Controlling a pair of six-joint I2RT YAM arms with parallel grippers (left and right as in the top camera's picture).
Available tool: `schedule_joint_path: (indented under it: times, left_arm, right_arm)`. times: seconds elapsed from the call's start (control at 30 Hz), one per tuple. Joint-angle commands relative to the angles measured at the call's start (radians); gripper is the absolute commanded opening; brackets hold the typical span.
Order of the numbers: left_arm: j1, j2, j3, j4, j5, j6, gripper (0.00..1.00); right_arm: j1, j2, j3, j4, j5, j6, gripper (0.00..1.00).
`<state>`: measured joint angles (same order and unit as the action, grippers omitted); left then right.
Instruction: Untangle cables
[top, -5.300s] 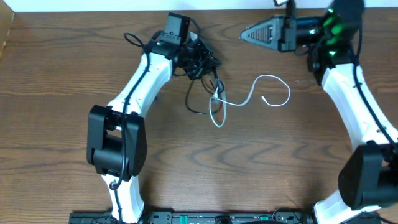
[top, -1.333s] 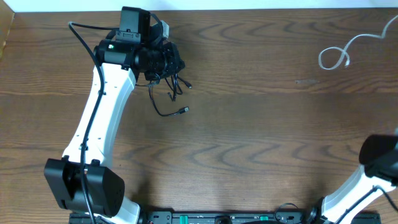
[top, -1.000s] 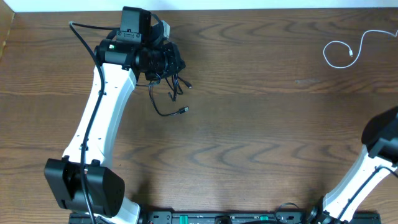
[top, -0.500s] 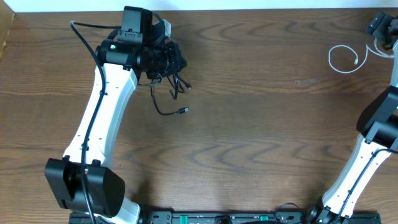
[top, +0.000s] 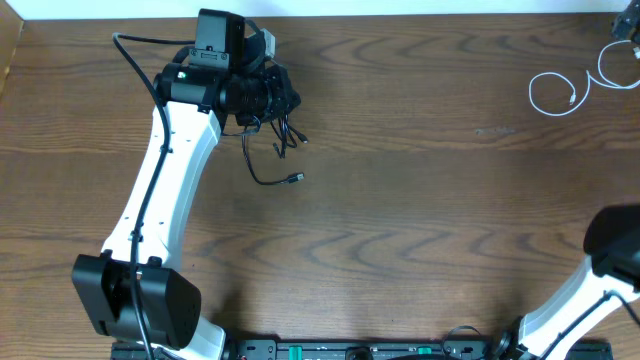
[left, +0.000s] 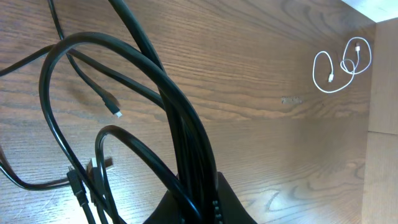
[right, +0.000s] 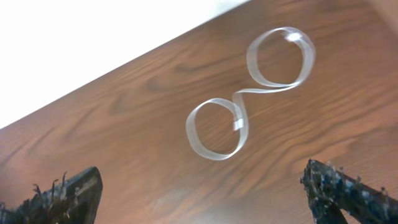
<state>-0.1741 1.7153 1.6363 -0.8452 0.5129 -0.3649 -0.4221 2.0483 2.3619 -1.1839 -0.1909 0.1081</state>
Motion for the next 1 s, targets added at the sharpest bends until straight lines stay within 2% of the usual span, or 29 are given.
schedule_joint_path:
  times: [0.0,0.37,0.57,0.63,0.67,0.8,0.87,0.97]
  left_arm:
    - [-0.005,-0.003,0.004,0.001,-0.008,0.016,0.08]
    - [-0.127,0.013,0.004,0.01,-0.002,-0.053,0.09]
    - [-0.164,0.024,0.004,0.056,0.003,-0.264,0.13]
    - [-0.154,0.024,0.004,0.09,0.027,-0.316,0.17]
    - [-0.146,0.024,0.004,0.114,0.058,-0.331,0.22]
    - [-0.128,0.024,0.004,0.17,0.139,-0.34,0.36]
    - [-0.128,0.024,0.004,0.158,0.148,-0.329,0.45]
    - [-0.142,0.025,0.004,0.109,0.15,-0.255,0.47]
  right_arm:
    - [0.005,-0.035,0.007,-0.071,-0.285,-0.162,0.99]
    - [0.069,-0.04,0.005,-0.235,-0.4,-0.233,0.99]
    - [0.173,-0.038,-0.009,-0.309,-0.4,-0.327,0.99]
    - [0.212,-0.038,-0.036,-0.302,-0.413,-0.328,0.99]
    - [0.233,-0.038,-0.056,-0.293,-0.429,-0.332,0.99]
    - [0.303,-0.038,-0.14,-0.248,-0.472,-0.334,0.99]
    - [0.334,-0.038,-0.187,-0.215,-0.474,-0.334,0.99]
    - [0.365,-0.038,-0.256,-0.157,-0.474,-0.325,0.98]
